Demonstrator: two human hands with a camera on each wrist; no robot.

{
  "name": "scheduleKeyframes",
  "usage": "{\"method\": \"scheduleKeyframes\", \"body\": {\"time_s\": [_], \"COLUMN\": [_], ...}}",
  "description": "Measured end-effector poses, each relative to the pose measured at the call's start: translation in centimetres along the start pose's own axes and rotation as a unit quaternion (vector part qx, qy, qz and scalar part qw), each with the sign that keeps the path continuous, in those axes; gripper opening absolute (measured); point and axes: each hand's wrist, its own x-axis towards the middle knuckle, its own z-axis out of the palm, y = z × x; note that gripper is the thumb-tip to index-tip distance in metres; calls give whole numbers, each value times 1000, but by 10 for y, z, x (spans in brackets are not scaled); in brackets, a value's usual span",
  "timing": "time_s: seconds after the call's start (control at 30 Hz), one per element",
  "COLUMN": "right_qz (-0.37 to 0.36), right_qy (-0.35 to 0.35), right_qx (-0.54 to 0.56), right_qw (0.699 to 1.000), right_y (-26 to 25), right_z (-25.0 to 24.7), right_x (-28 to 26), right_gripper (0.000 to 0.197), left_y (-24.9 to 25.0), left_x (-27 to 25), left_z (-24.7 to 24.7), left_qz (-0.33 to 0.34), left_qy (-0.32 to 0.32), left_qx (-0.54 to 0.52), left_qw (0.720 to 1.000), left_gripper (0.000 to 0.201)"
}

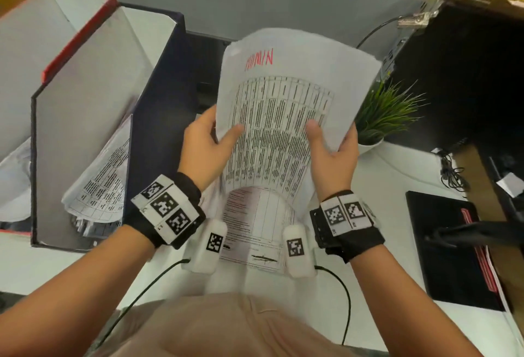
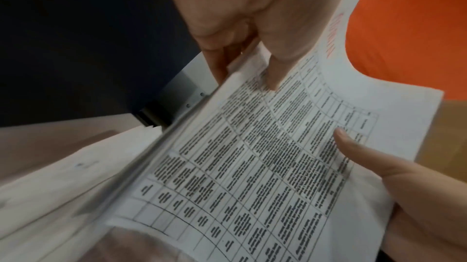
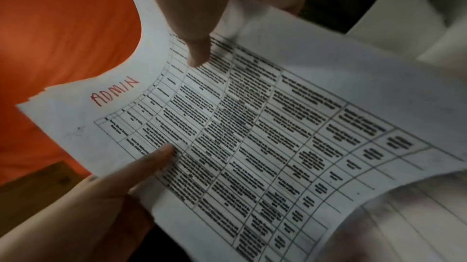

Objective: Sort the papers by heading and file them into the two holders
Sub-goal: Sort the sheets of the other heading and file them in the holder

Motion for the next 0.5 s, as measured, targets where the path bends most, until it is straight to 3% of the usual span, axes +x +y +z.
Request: {"method": "scheduleKeyframes", "body": {"time_s": [0.17,0.37,0.5], "right_qz": [93,91,124], "right_qy": [-33,-20,-64], "right_qx": [-37,-19,-113], "right_qw": [994,995,984], "right_y": [17,19,33], "right_z": [0,-5,-4], "right_x": [-17,-18,-34], "right_gripper": [39,37,38], "left_y": [-21,-24,-40], "left_x": [-12,-9,-16], "left_z": [7,2,7], "left_qz": [-59,-55,-104], "left_qy": [-40,-6,-8], "left_qx": [70,37,46], "left_qw": [995,998,993], "left_gripper": [31,26,32]}}
